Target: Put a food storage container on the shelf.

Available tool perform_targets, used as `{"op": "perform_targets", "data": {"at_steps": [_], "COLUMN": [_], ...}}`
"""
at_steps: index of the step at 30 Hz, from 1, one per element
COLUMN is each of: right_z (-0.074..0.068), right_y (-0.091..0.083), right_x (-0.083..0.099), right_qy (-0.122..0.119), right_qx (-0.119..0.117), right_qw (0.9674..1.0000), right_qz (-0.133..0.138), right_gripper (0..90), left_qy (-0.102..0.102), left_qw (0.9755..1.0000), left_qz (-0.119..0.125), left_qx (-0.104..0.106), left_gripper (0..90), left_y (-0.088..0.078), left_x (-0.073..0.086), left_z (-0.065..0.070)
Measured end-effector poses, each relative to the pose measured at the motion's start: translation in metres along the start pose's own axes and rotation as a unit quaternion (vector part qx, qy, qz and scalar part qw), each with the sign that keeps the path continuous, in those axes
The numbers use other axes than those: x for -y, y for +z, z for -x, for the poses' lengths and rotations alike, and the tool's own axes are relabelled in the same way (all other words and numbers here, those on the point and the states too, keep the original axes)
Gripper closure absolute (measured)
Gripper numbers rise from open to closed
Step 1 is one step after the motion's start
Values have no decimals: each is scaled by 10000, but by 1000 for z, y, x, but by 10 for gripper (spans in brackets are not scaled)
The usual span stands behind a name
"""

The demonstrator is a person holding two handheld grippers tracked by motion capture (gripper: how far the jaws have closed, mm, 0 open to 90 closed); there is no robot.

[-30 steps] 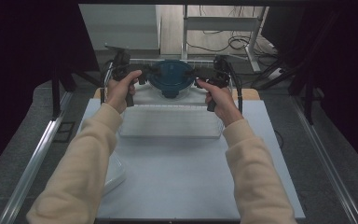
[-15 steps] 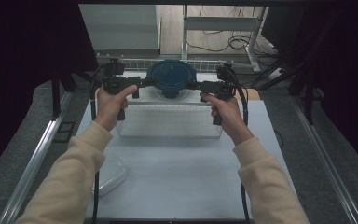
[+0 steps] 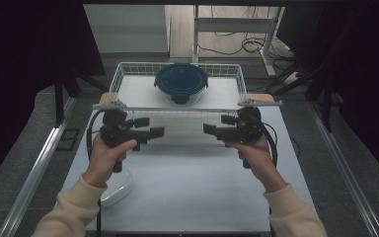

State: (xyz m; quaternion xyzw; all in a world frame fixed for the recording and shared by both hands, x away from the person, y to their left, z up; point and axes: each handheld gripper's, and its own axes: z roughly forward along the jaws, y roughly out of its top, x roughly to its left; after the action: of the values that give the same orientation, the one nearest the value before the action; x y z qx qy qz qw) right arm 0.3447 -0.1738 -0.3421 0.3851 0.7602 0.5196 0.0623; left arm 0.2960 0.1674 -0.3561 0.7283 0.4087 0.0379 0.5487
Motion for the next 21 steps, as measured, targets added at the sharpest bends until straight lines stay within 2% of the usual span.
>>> {"op": "perform_targets", "data": {"at_steps": [3,6,11,14,17,21], "right_z": [-5,-9,-11,-11,-12,-15], "right_y": [-6,-10,-13,-15,-17,-21], "right_x": [18,37,64,79,93,108], "right_qy": [-127,-294,-272,-305,-273,-353], "right_qx": [-36,28,-9,48,9,117], "right_qw": [9999,9995,9995,9993,9992,9986], "right_qz": [-27,-89,-129,-204,-279,-384], "right_gripper": [160,163,179,183,185,187], "left_qy": [171,333,526,494,443,368], "left_qw": [9997,9988,9968,9963,9957,9951], "left_qz": [-187,-361,-547,-644,-748,-836], "left_qx": [-33,-94,-235,-293,-316,-370], "left_gripper": [207,213,217,218,218,219], "left_y": [1,2,0,1,1,2], "left_x": [21,39,63,74,84,95], "left_z": [8,16,21,20,16,13]}}
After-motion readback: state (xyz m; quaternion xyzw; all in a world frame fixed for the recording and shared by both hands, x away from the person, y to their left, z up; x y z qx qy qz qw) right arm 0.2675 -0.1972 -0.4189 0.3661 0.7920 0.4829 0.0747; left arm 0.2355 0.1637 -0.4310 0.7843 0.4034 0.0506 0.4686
